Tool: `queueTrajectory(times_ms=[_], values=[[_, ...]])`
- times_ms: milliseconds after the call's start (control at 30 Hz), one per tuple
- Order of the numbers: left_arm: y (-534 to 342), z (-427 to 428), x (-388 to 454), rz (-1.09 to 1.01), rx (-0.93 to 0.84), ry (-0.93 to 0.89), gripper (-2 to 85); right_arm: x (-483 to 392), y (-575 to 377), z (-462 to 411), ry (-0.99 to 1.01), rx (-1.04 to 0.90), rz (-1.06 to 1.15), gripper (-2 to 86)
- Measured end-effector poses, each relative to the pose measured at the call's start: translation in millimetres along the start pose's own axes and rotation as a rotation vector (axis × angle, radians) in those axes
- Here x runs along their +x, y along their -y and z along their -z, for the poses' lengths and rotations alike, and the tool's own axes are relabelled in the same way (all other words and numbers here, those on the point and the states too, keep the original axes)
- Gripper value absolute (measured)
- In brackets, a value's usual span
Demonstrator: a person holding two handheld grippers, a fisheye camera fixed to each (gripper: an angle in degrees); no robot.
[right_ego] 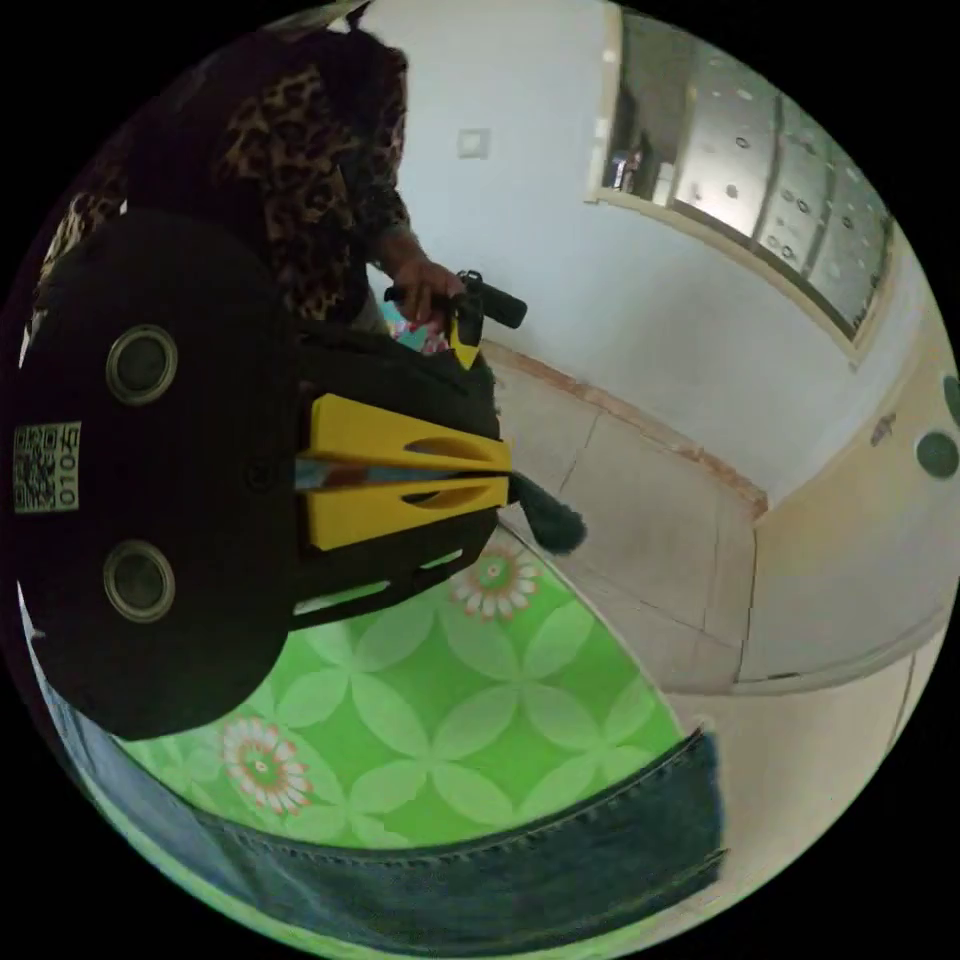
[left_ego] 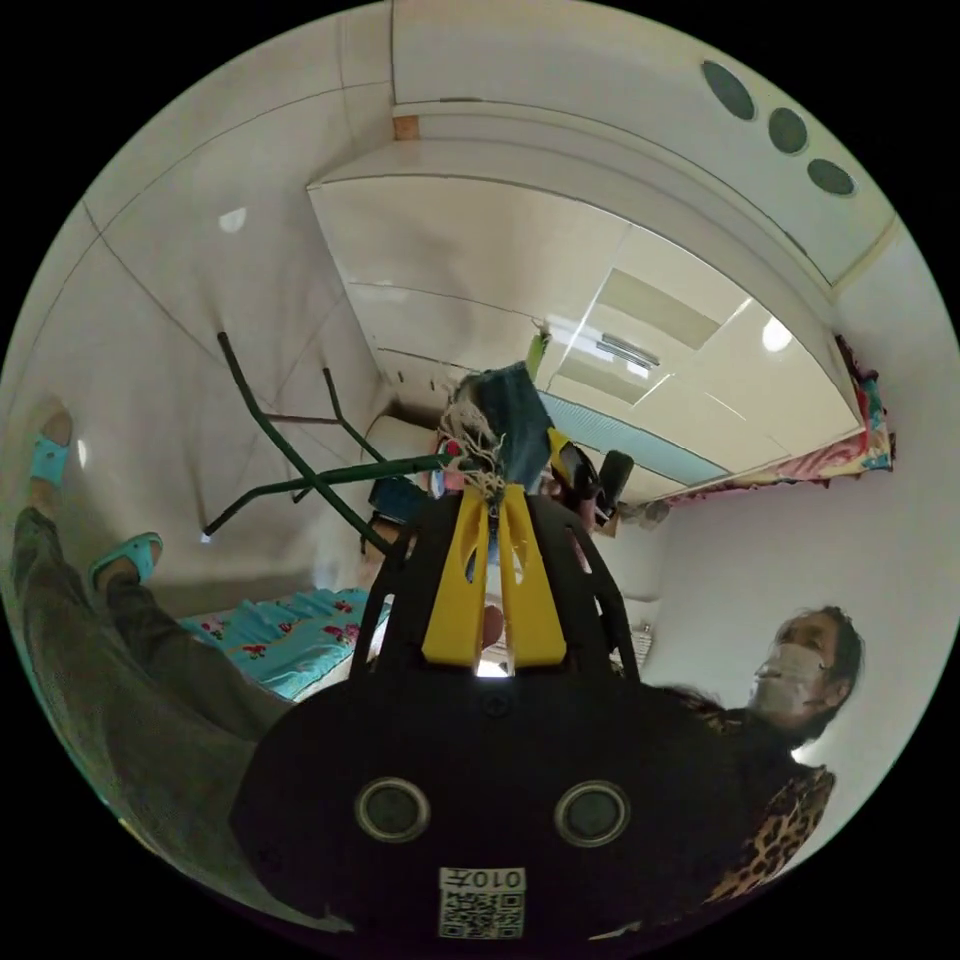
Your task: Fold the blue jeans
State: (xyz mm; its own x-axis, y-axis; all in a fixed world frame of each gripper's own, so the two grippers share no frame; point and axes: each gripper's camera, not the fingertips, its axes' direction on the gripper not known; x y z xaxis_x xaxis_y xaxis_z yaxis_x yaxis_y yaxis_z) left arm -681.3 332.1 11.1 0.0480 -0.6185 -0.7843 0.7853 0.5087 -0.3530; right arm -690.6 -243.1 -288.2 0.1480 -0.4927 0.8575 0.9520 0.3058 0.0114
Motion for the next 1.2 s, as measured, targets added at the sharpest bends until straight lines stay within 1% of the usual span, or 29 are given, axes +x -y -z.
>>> queueTrajectory(times_ms=[33, 100, 167, 200, 267, 367, 433, 500, 533, 600, 633, 667, 700, 733, 800, 833, 933, 1000, 1033, 1100, 1133, 1200], values=[[2, 3, 6, -0.031, -0.012, 0.012, 0.5, -1, 1, 3, -0.01, 0.022, 0.008, 2.7], [7, 3, 5, -0.052, -0.034, 0.05, 0.5, 24, 9, -1, 0.071, 0.021, -0.104, 3.0], [13, 2, -12, 0.022, -0.041, 0.09, 0.4, 38, 17, -10, 0.138, 0.024, -0.169, 3.6], [17, -1, -25, 0.066, -0.058, 0.102, 0.4, 39, 22, -13, 0.154, 0.057, -0.19, 4.0], [21, -5, -38, 0.119, -0.068, 0.115, 0.4, 36, 27, -15, 0.168, 0.089, -0.213, 4.7], [28, -7, -42, 0.148, -0.058, 0.093, 0.4, 37, 16, -8, 0.093, 0.174, -0.362, 5.5], [35, -5, -35, 0.128, -0.06, 0.076, 0.4, 35, -10, 4, 0.08, 0.276, -0.442, 5.3], [38, -2, -27, 0.117, -0.053, 0.038, 0.4, 26, -61, 12, 0.151, 0.389, -0.509, 4.6], [39, 0, -21, 0.109, -0.05, 0.0, 0.5, 22, -77, 12, 0.168, 0.413, -0.527, 4.4], [40, 1, -6, 0.083, -0.038, -0.026, 0.5, 3, -145, 11, 0.211, 0.482, -0.628, 3.7], [41, 0, 7, 0.044, -0.043, -0.033, 0.5, -3, -163, 10, 0.219, 0.496, -0.654, 3.6], [43, -1, 13, 0.026, -0.046, -0.032, 0.5, -15, -198, 8, 0.227, 0.526, -0.714, 3.4], [45, -2, 22, 0.0, -0.043, 0.005, 0.5, -26, -229, 5, 0.241, 0.562, -0.789, 3.2], [49, -2, 25, -0.003, -0.036, 0.091, 0.4, -32, -241, 4, 0.257, 0.586, -0.811, 3.2], [55, -2, 12, 0.034, -0.037, 0.144, 0.3, -55, -254, 1, 0.334, 0.676, -0.782, 3.2], [57, -2, -3, 0.075, -0.032, 0.109, 0.3, -60, -248, 1, 0.344, 0.669, -0.764, 3.3], [57, -3, -34, 0.132, -0.012, 0.026, 0.3, -91, -185, 0, 0.291, 0.532, -0.608, 4.1], [55, -3, -44, 0.144, -0.003, 0.002, 0.4, -126, -113, -6, 0.178, 0.374, -0.451, 5.1], [54, -1, -47, 0.146, 0.002, -0.004, 0.4, -137, -94, -8, 0.136, 0.339, -0.409, 5.3], [52, 4, -48, 0.13, 0.007, -0.025, 0.5, -182, -25, -22, -0.067, 0.207, -0.239, 5.8], [51, 8, -49, 0.125, 0.004, -0.036, 0.5, -194, -10, -26, -0.131, 0.182, -0.21, 6.0], [50, 12, -55, 0.137, 0.0, -0.059, 0.5, -239, 44, -47, -0.345, 0.107, -0.06, 6.7]])
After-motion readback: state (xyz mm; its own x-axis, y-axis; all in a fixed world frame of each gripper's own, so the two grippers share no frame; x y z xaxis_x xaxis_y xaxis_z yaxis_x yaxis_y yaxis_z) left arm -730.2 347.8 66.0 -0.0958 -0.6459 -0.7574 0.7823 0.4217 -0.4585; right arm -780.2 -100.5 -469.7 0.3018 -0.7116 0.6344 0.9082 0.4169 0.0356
